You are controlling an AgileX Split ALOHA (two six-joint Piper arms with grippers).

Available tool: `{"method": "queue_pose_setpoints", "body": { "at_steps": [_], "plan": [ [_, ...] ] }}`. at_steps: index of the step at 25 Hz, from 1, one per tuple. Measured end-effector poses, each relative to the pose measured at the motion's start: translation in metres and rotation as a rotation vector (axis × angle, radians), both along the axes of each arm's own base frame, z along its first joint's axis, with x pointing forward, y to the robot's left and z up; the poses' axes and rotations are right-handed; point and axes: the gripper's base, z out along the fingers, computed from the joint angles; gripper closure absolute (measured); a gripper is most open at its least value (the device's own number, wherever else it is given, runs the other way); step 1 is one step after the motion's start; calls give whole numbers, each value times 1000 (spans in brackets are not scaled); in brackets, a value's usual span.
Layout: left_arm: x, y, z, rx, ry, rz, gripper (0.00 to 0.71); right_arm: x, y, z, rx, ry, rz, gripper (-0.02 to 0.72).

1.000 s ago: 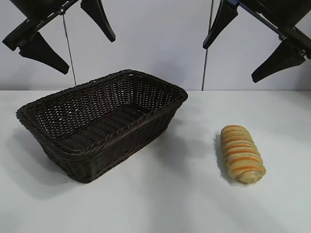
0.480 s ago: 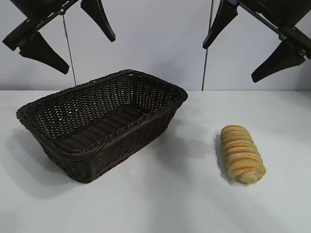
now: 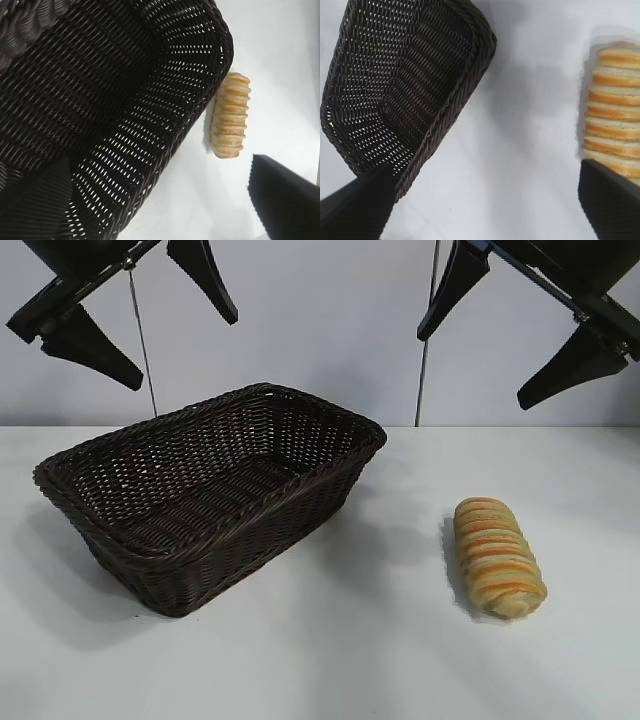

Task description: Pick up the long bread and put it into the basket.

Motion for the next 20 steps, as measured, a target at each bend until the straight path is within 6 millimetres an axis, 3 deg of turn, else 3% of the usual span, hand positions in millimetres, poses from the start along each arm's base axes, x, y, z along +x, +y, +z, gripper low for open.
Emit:
{"method": "queue_pose_setpoints", "body": {
  "at_steps": [8, 14, 17, 20],
  "plan": [
    [-5, 14, -7, 147, 62, -8, 20, 0, 0, 0, 1, -1, -1, 9],
    [-23, 36, -12, 307, 103, 109, 20, 0, 0, 0, -1, -3, 4, 9],
    [-37, 40, -24, 306, 131, 154, 20, 0, 0, 0, -2, -4, 5, 9],
    [-48, 41, -50, 281, 184, 190, 20, 0, 0, 0, -2, -4, 5, 9]
  ]
}}
